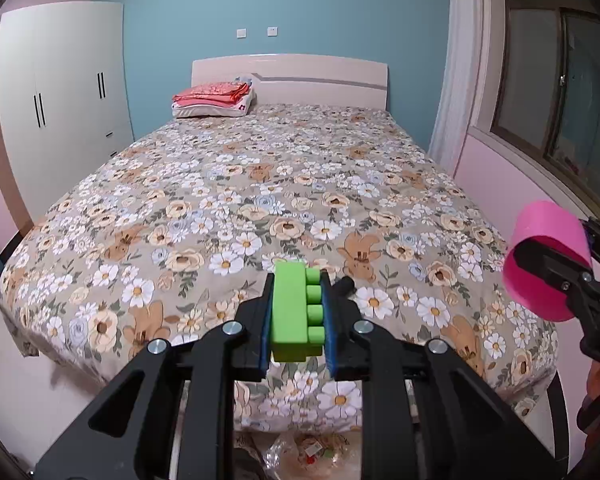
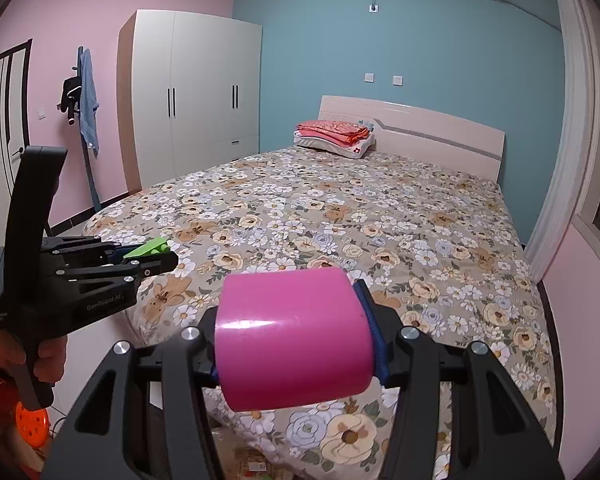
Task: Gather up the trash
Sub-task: 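Carry the green block in the left tool while the right tool carries the pink cup to the bin, then open the right tool to drop the pink cup into the bin while the left tool holds the green block, then raise both open tools from the bin and move them over the bed toward the toys, then grasp the pink pig teether with the left tool while the right tool grasps the black foam tube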
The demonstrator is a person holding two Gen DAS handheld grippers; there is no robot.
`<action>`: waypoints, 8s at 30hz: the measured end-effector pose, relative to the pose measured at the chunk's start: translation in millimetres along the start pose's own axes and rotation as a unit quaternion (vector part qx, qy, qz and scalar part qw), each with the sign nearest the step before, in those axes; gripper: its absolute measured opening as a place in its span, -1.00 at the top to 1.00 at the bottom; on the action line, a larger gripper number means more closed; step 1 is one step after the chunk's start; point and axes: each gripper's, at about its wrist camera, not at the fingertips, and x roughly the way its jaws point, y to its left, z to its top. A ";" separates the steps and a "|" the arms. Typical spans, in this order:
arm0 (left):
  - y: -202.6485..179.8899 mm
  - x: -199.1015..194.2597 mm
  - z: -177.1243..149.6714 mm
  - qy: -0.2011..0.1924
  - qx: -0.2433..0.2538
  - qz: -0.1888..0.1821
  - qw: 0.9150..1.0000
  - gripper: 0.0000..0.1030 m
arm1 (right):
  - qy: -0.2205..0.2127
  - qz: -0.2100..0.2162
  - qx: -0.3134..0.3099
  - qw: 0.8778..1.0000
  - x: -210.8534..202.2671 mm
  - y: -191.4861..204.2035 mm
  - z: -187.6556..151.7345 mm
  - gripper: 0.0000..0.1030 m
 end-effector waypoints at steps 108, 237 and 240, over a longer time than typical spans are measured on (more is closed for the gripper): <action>-13.8 314.5 -416.3 0.465 -0.051 -0.059 0.882 0.59 | 0.447 0.077 0.085 0.887 240.7 84.1 -434.6 -0.06; 17.6 339.4 -40.0 0.179 0.326 -0.194 0.908 -0.41 | 0.338 -0.064 0.452 0.823 335.9 -83.5 -97.3 -0.66; 13.9 350.5 -43.3 0.172 0.347 -0.195 0.901 -0.41 | 0.345 -0.067 0.473 0.808 345.5 -89.0 -106.5 -0.66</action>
